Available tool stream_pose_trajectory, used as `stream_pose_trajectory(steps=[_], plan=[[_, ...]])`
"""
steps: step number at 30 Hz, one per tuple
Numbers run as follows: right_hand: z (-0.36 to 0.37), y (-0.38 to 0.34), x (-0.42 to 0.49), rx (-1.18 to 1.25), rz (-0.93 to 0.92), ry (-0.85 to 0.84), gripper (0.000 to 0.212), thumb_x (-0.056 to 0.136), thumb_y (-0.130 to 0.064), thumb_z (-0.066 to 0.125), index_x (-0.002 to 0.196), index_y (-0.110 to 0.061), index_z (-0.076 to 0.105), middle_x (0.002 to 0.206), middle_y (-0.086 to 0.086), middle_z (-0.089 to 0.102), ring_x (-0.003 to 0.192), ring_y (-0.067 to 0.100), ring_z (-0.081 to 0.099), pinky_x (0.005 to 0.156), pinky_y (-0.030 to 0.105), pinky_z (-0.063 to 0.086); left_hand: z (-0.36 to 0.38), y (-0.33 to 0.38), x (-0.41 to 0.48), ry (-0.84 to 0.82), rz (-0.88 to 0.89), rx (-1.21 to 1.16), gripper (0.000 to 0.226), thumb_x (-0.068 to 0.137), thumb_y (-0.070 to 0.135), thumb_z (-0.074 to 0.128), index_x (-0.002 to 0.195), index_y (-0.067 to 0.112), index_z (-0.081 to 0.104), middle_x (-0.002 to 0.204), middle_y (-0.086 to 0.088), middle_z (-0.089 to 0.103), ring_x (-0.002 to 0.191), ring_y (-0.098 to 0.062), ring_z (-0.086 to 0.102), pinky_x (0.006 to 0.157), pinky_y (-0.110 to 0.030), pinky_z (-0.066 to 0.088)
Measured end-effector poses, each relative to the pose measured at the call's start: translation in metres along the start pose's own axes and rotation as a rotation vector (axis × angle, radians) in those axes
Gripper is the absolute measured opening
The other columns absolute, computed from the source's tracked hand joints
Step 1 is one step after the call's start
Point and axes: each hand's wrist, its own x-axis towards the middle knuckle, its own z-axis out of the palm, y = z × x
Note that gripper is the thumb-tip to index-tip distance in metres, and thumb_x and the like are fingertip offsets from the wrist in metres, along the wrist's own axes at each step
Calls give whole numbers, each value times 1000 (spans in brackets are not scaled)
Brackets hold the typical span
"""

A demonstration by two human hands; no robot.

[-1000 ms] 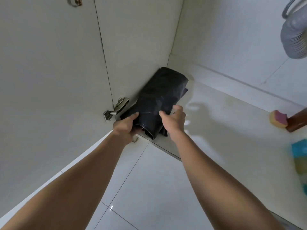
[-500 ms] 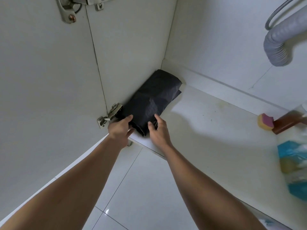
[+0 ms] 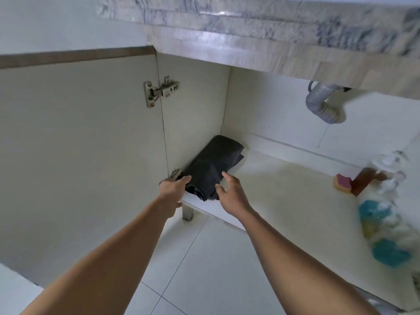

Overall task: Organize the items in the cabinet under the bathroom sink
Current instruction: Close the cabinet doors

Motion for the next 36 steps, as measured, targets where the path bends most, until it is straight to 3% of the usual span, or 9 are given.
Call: stream_pose_trajectory(steps=[2,5,10,14,17,24,31,34,36], plan=[[-18,-25,-26,-26,-42,10,53,104,-30,48,153,-18,34,157,3,30,136,19,44,97,18,30,-14,15,-36,8,86,77,41,88,39,73,108,8,57,97,-11,59,84,-24,58,79,-39,53],[-50,-69,-76,-62,-115,34,51,103,-31,49,151,-18,39,157,5,35,137,21,44,99,21,32,-41,39,-102,15,251,181,69,87,39,73,142,11,41,120,-15,64,106,-30,63,85,-39,54],[-97,-156,-172,-171,-272,116,52,101,-32,51,149,-17,41,152,10,42,132,26,49,107,33,38,-112,85,-223,112,517,359,74,90,43,69,149,12,38,106,-11,66,80,-20,61,57,-25,46],[-115,-222,-229,-206,-424,141,51,103,-30,49,149,-12,40,155,13,37,137,28,44,106,31,36,-173,119,-290,234,676,454,70,89,42,69,147,11,43,142,-13,54,123,-29,56,98,-35,49],[-111,-264,-253,-203,-522,154,48,102,-27,49,147,-11,43,153,13,41,137,28,44,108,31,34,-221,141,-318,339,748,490,65,88,41,69,142,12,48,141,-13,56,128,-30,53,104,-38,46],[-44,-344,-264,-244,-653,69,47,102,-27,50,147,-12,43,153,11,40,140,25,40,115,35,30,-322,156,-322,525,725,540,51,93,37,62,139,17,52,136,-8,59,125,-29,54,101,-40,47],[50,-379,-249,-274,-688,-130,50,104,-25,46,151,-12,38,158,5,33,145,20,33,116,28,24,-374,150,-276,532,661,543,44,97,15,49,140,6,53,140,-15,56,129,-35,49,99,-33,41],[77,-388,-242,-282,-705,-180,54,104,-22,46,154,-10,32,161,5,28,148,18,28,117,26,20,-382,150,-256,480,642,470,27,96,8,44,111,12,67,124,-13,60,116,-37,54,94,-35,46],[89,-392,-237,-297,-718,-193,57,103,-20,45,156,-8,27,164,6,22,150,18,22,120,28,17,-381,150,-247,431,647,400,23,94,6,45,94,21,62,108,-10,58,95,-30,52,82,-36,47]])
